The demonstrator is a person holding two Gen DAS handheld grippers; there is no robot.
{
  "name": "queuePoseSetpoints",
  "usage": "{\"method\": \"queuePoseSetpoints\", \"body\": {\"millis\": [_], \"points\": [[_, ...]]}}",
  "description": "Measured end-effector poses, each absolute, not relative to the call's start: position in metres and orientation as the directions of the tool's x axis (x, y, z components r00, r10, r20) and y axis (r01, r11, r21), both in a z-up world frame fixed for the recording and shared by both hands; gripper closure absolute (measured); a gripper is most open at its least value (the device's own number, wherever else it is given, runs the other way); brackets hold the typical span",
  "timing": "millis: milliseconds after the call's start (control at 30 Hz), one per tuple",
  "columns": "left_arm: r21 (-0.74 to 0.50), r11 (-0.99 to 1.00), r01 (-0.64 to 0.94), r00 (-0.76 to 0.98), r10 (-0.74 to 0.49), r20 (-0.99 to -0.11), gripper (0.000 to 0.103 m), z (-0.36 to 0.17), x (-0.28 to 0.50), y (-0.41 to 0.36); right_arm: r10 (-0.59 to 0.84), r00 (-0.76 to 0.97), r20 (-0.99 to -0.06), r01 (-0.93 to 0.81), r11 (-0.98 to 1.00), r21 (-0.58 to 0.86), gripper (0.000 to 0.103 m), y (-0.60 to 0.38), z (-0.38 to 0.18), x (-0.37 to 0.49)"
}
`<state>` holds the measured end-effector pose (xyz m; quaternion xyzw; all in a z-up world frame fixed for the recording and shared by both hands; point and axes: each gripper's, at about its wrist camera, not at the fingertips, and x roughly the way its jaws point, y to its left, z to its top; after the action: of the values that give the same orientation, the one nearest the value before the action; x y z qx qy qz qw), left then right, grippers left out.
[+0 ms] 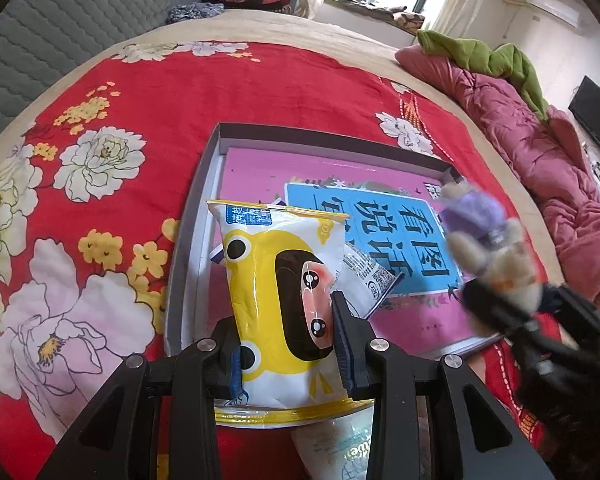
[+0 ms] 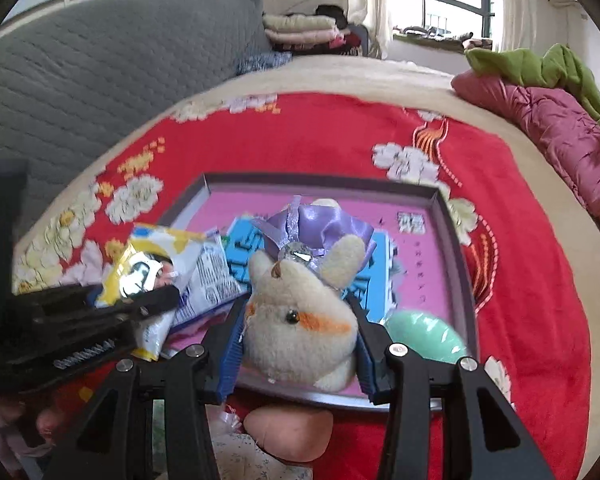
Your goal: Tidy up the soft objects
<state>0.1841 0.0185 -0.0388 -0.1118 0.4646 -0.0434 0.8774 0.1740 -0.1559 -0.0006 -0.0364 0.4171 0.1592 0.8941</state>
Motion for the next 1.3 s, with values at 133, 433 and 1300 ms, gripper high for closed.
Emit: {"method": "queuePoseSetpoints", "body": {"millis": [133, 433, 1300], "points": [[-0.247, 0.969, -0.022, 0.558, -0.193, -0.807, 0.066, -0.038, 0.184, 0.018, 0.248, 0.578, -0.777, -0.316, 0.947, 0.067, 0.056, -0.153, -0.012, 0.172], [-0.238, 0.971, -0.035, 0.560, -0.178, -0.809, 0.066, -0.035, 0.179, 0.023, 0.220, 0.554, -0.803, -0.287, 0.956, 0.064, 0.056, -0.154, -0.027, 0.179], [-0.273, 0.961, -0.051, 0.566, -0.198, -0.800, 0.065, -0.045, 0.185, 0.030, 0.188, 0.588, -0.787, -0.271, 0.962, 0.027, 0.055, -0.172, -0.006, 0.157]]}}
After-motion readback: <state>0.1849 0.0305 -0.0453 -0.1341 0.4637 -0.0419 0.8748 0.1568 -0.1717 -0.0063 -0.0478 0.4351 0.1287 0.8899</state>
